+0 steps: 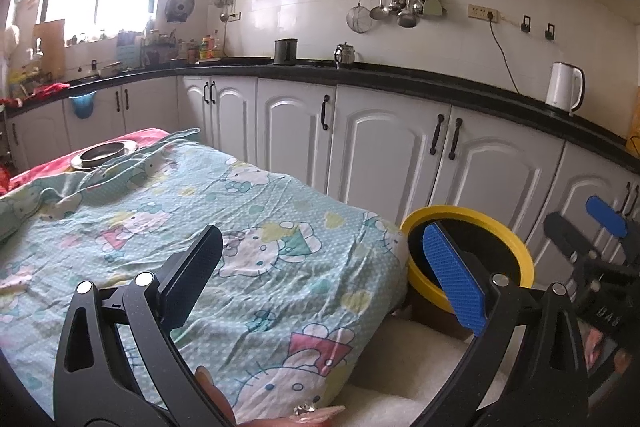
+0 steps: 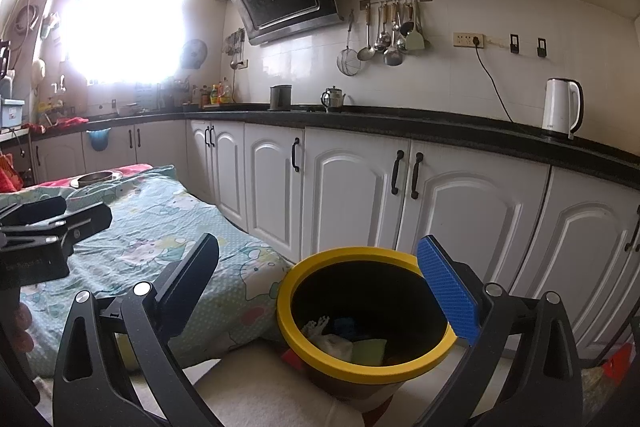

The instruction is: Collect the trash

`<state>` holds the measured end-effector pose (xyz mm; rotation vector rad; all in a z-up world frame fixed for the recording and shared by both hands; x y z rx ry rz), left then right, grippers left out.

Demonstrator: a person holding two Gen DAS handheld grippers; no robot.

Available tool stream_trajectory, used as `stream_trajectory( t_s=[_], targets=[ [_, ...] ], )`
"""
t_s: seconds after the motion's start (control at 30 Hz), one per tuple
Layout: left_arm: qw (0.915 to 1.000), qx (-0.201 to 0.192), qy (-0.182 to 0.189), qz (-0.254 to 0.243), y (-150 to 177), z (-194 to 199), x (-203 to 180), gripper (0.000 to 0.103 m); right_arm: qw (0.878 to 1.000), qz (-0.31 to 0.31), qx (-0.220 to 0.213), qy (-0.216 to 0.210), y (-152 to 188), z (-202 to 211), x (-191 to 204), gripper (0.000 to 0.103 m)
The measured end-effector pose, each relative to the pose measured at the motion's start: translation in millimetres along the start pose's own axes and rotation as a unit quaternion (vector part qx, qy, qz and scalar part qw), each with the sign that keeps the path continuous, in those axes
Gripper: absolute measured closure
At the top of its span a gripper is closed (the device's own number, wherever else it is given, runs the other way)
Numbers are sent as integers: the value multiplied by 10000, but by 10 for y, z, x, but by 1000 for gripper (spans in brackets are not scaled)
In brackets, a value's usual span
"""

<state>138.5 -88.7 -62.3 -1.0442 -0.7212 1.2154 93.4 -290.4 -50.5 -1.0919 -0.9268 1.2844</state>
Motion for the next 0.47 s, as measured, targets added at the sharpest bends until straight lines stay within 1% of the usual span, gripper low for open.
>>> stream_trajectory(
  t_s=[0.07, 0.17, 0.23, 0.3, 0.33, 0.37, 0.4, 0.43, 0.47],
  targets=[
    [9999, 66, 15, 74, 10, -10, 40, 11, 10000, -23, 0, 5, -29, -9, -22, 6],
    [9992, 177, 8, 360, -1, 14, 235, 11, 9996, -86, 218, -178, -103, -96, 23, 6],
    [9971, 329, -164, 667, -2, 77, 569, 11, 9988, -90, 250, -415, -224, -163, 170, 6],
    [9935, 405, -528, 927, 17, 203, 1022, 11, 9973, 6, 242, -696, -331, -200, 414, 6],
    [9894, 421, -849, 1104, 43, 315, 1367, 11, 9952, 86, 224, -945, -399, -220, 653, 6],
    [9855, 441, -1082, 1232, 71, 403, 1616, 11, 9906, 179, 273, -1326, -448, -239, 973, 6],
    [9774, 515, -1504, 1391, 130, 551, 2021, 11, 9842, 269, 361, -1713, -480, -254, 1342, 6],
    [9674, 571, -1948, 1512, 196, 712, 2397, 11, 9766, 359, 479, -2066, -488, -259, 1713, 6],
    [9508, 651, -2513, 1690, 321, 945, 2882, 11, 9683, 466, 599, -2378, -474, -243, 2071, 6]
  ],
)
Point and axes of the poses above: each gripper's, at about its wrist camera, not at the fingertips, and z roughly against the way its jaws point, x to its left, y to its underside, the point moved 10 cm from there along -z, roughly the way its jaws point, and after that the axes turned 4 degrees about y, right-handed, at the moved point
